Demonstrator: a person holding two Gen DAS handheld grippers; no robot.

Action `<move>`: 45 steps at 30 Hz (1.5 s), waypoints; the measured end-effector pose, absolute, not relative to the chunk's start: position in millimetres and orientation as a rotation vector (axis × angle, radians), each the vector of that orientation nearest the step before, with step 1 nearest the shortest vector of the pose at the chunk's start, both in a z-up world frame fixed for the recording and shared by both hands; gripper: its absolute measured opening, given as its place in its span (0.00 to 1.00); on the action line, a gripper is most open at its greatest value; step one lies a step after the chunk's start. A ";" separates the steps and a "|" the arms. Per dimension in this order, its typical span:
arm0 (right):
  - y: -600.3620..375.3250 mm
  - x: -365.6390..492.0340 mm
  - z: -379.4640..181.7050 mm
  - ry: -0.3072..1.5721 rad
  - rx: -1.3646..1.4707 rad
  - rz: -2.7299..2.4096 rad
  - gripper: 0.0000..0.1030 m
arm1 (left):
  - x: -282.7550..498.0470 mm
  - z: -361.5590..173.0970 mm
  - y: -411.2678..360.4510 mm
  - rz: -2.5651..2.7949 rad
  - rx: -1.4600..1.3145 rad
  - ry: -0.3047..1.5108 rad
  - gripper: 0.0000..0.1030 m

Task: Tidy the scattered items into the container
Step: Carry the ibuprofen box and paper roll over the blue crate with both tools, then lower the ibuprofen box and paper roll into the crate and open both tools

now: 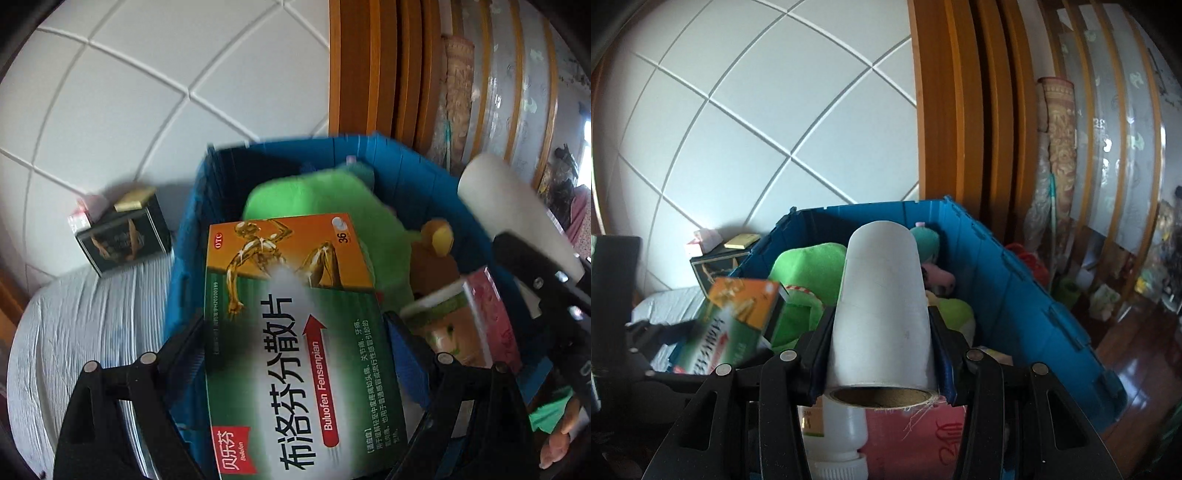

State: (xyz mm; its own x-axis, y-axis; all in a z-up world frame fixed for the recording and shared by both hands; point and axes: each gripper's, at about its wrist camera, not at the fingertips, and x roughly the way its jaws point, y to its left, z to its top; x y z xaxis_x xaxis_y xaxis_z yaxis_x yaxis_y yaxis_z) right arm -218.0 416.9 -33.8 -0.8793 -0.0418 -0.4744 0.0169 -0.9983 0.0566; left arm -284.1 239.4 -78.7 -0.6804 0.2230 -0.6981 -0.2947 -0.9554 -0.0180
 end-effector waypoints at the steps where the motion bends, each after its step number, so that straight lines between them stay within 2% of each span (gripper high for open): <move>1: 418.2 -220.1 -35.2 -0.085 0.769 -3.005 0.44 | -285.2 -80.3 239.3 2.637 -1.095 0.134 0.89; 3: 417.6 -224.5 -37.9 -0.092 0.780 -2.975 0.44 | -283.7 -81.6 237.8 2.651 -1.102 0.144 0.90; 5: 410.9 -225.0 -39.6 -0.094 0.782 -2.947 0.44 | -280.9 -80.4 237.6 2.673 -1.093 0.148 1.00; 9: 393.4 -227.2 -36.9 -0.103 0.770 -2.913 0.44 | -272.3 -72.9 226.0 2.710 -1.067 0.181 1.00; 16: 368.6 -236.5 -32.9 -0.126 0.789 -2.829 0.44 | -261.2 -55.1 193.3 2.762 -0.990 0.119 1.00; 20: 352.4 -246.8 -37.4 -0.078 0.851 -2.798 0.44 | -260.3 -52.8 182.1 2.806 -0.976 0.126 1.00; 25: 350.5 -245.3 -40.2 -0.077 0.857 -2.808 0.51 | -265.0 -60.0 183.6 2.781 -0.997 0.135 1.00; 32: 363.2 -228.4 -31.5 -0.086 0.839 -2.863 0.52 | -260.6 -61.0 188.2 2.753 -0.974 0.140 1.00; 33: 365.0 -224.8 -30.9 -0.087 0.841 -2.874 0.55 | -258.6 -59.9 187.9 2.751 -0.967 0.138 1.00; 35: 368.2 -215.6 -28.9 -0.086 0.840 -2.900 0.69 | -251.7 -56.5 186.7 2.750 -0.938 0.141 1.00; 36: 369.3 -211.3 -27.8 -0.084 0.837 -2.909 0.81 | -246.6 -54.6 185.6 2.752 -0.918 0.147 1.00; 41: 373.4 -173.1 -18.1 -0.072 0.822 -2.976 0.87 | -221.0 -48.2 174.8 2.725 -0.872 0.148 1.00; 42: 374.6 -163.6 -15.7 -0.067 0.819 -2.994 0.97 | -216.0 -47.1 171.5 2.719 -0.867 0.139 1.00; 45: 374.9 -130.8 -9.4 -0.073 0.787 -3.040 1.00 | -197.0 -43.5 161.4 2.714 -0.847 0.111 1.00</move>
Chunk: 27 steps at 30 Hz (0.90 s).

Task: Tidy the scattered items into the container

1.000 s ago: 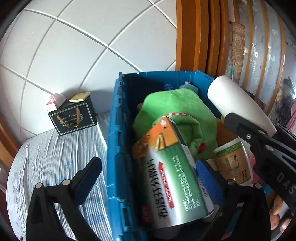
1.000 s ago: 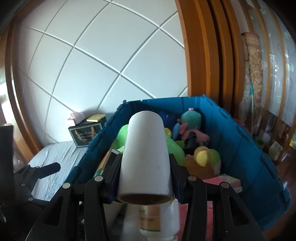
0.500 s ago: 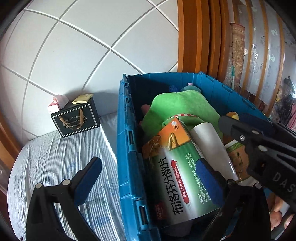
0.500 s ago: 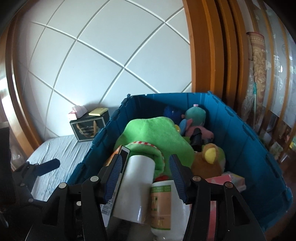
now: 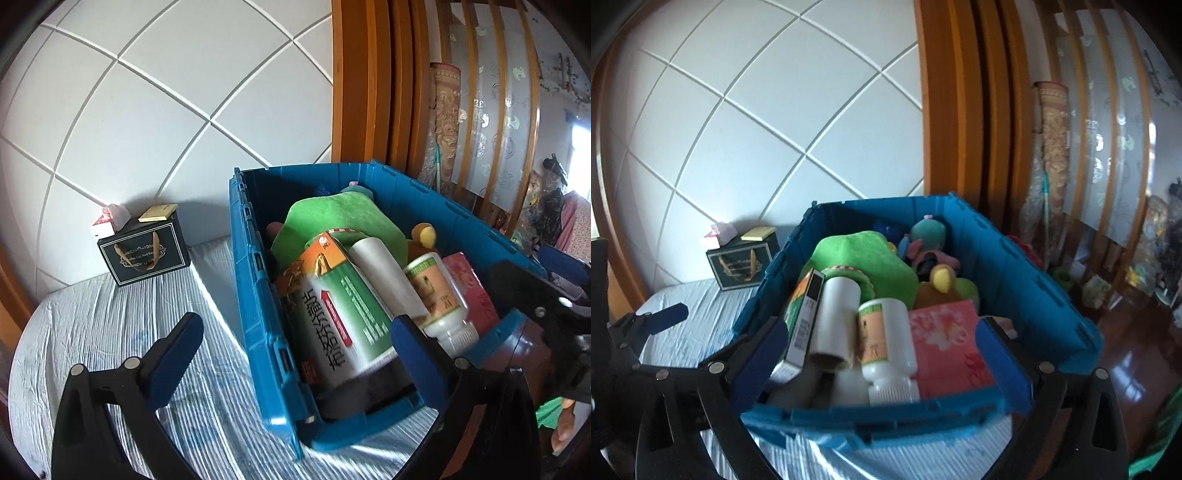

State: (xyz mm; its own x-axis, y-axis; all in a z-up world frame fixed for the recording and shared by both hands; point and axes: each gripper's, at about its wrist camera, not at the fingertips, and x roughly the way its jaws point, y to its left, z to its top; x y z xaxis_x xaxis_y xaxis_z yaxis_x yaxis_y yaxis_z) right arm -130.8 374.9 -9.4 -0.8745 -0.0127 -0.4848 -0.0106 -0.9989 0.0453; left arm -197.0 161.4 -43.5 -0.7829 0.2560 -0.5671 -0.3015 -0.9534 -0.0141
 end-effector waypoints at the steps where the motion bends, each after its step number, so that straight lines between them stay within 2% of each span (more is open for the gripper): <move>1: 374.5 -122.2 -8.6 -0.083 0.781 -3.039 1.00 | -190.4 -42.1 159.0 2.717 -0.849 0.110 1.00; 7: 370.9 -81.6 -1.7 -0.049 0.760 -2.989 1.00 | -138.1 -26.3 148.8 2.764 -0.811 0.099 1.00; 12: 377.3 -58.2 6.5 -0.001 0.750 -2.938 1.00 | -103.8 -13.7 150.1 2.796 -0.837 -0.024 1.00; 21: 399.7 -26.6 4.9 0.017 0.777 -2.945 1.00 | -58.3 -7.2 167.4 2.878 -0.863 -0.004 1.00; 27: 410.7 -15.4 2.8 -0.041 0.789 -2.980 1.00 | -44.5 -1.4 172.6 2.875 -0.821 0.044 1.00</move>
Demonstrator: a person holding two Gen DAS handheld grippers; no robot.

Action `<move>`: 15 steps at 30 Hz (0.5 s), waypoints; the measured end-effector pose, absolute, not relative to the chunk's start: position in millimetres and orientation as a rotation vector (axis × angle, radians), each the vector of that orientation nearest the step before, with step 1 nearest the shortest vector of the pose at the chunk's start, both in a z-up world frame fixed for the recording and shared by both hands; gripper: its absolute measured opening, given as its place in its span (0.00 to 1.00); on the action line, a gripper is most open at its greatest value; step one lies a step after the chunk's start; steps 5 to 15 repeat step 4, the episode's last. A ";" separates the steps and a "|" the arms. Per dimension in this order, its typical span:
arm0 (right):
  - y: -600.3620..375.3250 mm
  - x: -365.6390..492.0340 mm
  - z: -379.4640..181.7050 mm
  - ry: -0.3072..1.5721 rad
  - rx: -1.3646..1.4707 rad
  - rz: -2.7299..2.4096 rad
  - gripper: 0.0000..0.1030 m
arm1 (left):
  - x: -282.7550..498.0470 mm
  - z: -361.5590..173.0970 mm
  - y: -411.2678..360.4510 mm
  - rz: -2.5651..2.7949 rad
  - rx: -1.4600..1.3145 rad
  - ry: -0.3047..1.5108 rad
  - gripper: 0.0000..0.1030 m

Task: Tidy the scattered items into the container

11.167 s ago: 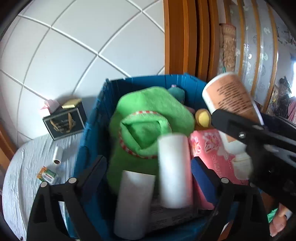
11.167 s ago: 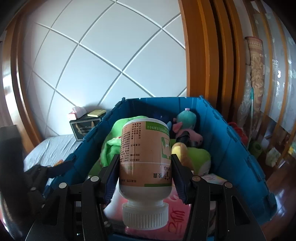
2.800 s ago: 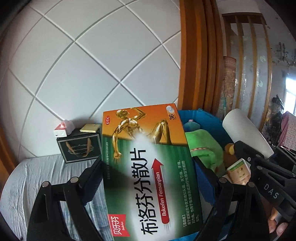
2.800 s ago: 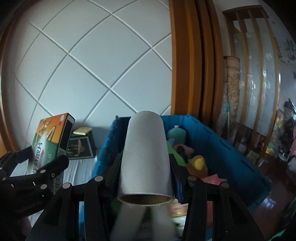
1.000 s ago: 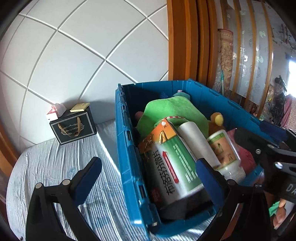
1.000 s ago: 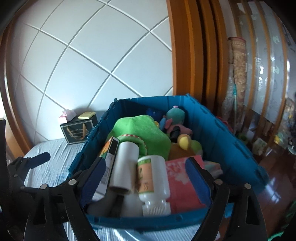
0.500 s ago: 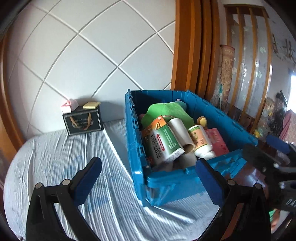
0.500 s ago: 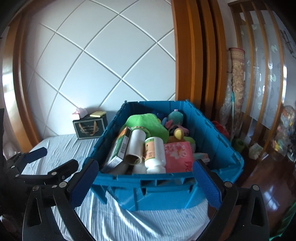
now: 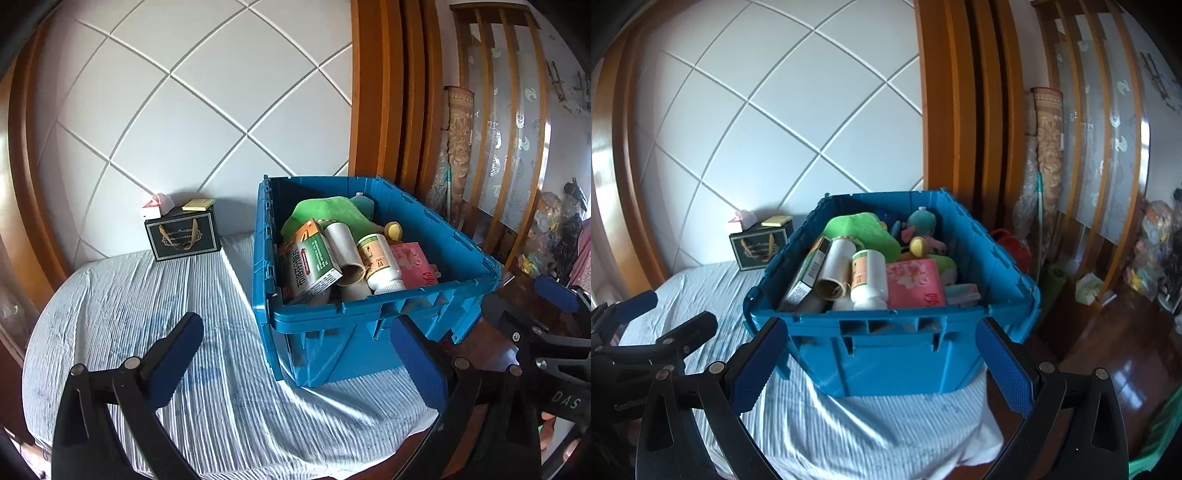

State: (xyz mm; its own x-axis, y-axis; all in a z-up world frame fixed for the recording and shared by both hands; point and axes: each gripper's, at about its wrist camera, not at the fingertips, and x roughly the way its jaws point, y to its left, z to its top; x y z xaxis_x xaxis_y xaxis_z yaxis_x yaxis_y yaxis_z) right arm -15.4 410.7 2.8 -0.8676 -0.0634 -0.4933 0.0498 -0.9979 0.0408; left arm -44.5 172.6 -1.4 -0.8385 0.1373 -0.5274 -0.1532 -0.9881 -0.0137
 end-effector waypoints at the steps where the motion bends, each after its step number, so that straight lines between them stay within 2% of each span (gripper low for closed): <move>1: 410.4 -14.5 2.4 -0.045 0.793 -2.984 1.00 | -42.0 -0.3 171.5 2.877 -0.809 0.044 1.00; 15: 408.5 -11.2 2.3 -0.044 0.795 -2.992 1.00 | -37.7 1.4 167.9 2.874 -0.797 0.036 1.00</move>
